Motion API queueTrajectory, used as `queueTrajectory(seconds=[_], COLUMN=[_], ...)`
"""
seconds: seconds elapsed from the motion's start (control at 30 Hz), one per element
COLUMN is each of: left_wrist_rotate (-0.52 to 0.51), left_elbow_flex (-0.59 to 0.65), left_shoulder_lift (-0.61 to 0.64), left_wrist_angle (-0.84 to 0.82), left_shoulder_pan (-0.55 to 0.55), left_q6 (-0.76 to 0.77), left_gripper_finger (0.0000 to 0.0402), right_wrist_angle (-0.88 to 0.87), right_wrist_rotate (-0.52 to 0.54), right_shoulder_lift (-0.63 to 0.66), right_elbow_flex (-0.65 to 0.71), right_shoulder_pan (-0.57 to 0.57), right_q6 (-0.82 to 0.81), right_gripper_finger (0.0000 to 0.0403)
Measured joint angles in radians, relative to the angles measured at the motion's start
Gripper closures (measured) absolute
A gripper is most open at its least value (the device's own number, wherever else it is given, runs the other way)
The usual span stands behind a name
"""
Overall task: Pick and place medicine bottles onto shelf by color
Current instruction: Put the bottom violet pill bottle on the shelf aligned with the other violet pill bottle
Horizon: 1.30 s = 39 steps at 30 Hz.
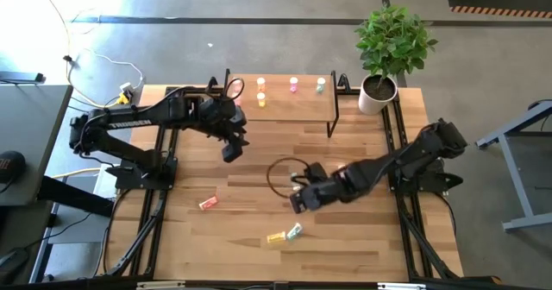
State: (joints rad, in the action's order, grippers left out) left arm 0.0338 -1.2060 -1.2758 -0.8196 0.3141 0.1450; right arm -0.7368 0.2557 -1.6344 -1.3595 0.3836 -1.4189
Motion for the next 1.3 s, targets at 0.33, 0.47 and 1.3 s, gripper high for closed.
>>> queueTrajectory(seconds=[0.33, 0.47, 1.3], left_wrist_rotate=[0.0, 0.0, -0.023], left_elbow_flex=[0.0, 0.0, 0.0], left_shoulder_lift=[-0.011, -0.011, -0.011], left_wrist_angle=[0.0, 0.0, 0.002], left_shoulder_pan=[0.059, 0.073, 0.092], left_q6=[-0.01, -0.008, 0.054], left_gripper_finger=[0.0206, 0.0206, 0.0206], right_wrist_angle=[-0.189, -0.261, -0.261], right_wrist_rotate=[-0.024, -0.031, -0.157], right_shoulder_lift=[0.0, 0.0, -0.003], right_elbow_flex=[-0.175, -0.258, -0.504], right_shoulder_pan=[-0.237, -0.351, -0.849], right_q6=[0.406, 0.602, 1.44], right_gripper_finger=[0.0299, 0.0299, 0.0299])
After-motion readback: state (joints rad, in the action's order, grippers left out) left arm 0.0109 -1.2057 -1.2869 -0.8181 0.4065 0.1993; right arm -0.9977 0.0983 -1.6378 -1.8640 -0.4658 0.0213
